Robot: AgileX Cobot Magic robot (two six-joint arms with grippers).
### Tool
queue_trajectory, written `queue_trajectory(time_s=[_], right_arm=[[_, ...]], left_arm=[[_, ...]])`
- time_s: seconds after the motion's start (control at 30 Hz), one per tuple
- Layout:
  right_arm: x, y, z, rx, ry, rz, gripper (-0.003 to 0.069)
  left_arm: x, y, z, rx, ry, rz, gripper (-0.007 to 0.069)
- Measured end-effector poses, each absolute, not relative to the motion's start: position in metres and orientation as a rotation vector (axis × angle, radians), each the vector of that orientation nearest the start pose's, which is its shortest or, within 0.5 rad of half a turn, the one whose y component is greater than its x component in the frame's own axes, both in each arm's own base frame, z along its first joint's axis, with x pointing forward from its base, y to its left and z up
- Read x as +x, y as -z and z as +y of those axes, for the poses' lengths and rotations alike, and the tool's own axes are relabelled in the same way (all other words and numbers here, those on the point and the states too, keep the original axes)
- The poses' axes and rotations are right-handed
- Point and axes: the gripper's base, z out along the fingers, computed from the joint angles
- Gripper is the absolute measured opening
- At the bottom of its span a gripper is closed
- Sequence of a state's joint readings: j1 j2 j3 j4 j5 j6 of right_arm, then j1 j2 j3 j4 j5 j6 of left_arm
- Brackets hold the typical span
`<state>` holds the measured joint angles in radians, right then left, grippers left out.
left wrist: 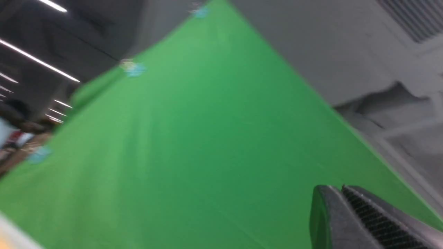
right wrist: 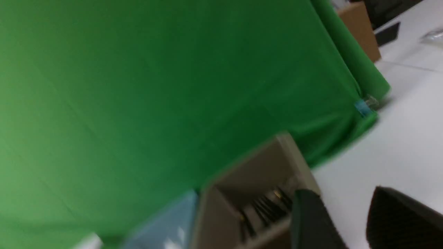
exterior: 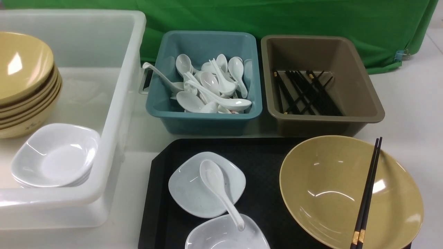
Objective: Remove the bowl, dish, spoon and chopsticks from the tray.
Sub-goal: Use the right arm to grab the chopsticks
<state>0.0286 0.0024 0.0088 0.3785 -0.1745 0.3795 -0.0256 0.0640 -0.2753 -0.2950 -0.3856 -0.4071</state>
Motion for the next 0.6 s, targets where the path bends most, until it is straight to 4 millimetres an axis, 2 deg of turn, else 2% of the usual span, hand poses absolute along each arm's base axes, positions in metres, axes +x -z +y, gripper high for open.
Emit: queue_trajectory(time_s=[0.07, 0.13, 0.2, 0.27, 0.3, 0.37, 0.43, 0.47, 0.53, 0.6], right_arm=[[0.053, -0.228, -0.006, 0.540, -0.625, 1.205, 0.0238], [0.053, -0.231, -0.007, 0.544, -0.629, 1.170, 0.0238], [0.052, -0.233, -0.008, 0.558, -0.653, 1.128, 0.0231], [0.051, -0.240, -0.004, 0.518, -0.664, 1.163, 0.0199], [0.051, -0.245, -0.001, 0.482, -0.656, 1.217, 0.0180], [0.050, -0.264, 0.004, 0.401, -0.629, 1.340, 0.0089], [0.055, -0.290, 0.011, 0.298, -0.584, 1.516, 0.0027], [0.055, -0.292, 0.011, 0.291, -0.582, 1.533, 0.0025], [0.075, -0.318, 0.024, 0.161, -0.555, 1.790, 0.0009], [0.093, -0.326, 0.036, 0.028, -0.514, 2.000, 0.0005]], left_arm=[[0.027, -0.364, 0.004, -0.354, 0.594, 0.949, 0.0022], [0.034, -0.387, 0.000, -0.336, 0.571, 1.080, 0.0022], [0.061, -0.413, -0.006, -0.295, 0.477, 1.395, 0.0022], [0.086, -0.419, -0.011, -0.237, 0.402, 1.636, 0.0022], [0.101, -0.417, -0.013, -0.197, 0.373, 1.764, 0.0022], [0.129, -0.406, -0.019, -0.118, 0.358, 1.976, 0.0022], [0.160, -0.384, -0.027, -0.013, 0.383, 2.179, 0.0022], [0.163, -0.381, -0.027, -0.004, 0.388, 2.194, 0.0022], [0.189, -0.359, -0.039, 0.094, 0.491, 2.336, 0.0009], [0.200, -0.350, -0.051, 0.187, 0.531, 2.386, -0.0003]])
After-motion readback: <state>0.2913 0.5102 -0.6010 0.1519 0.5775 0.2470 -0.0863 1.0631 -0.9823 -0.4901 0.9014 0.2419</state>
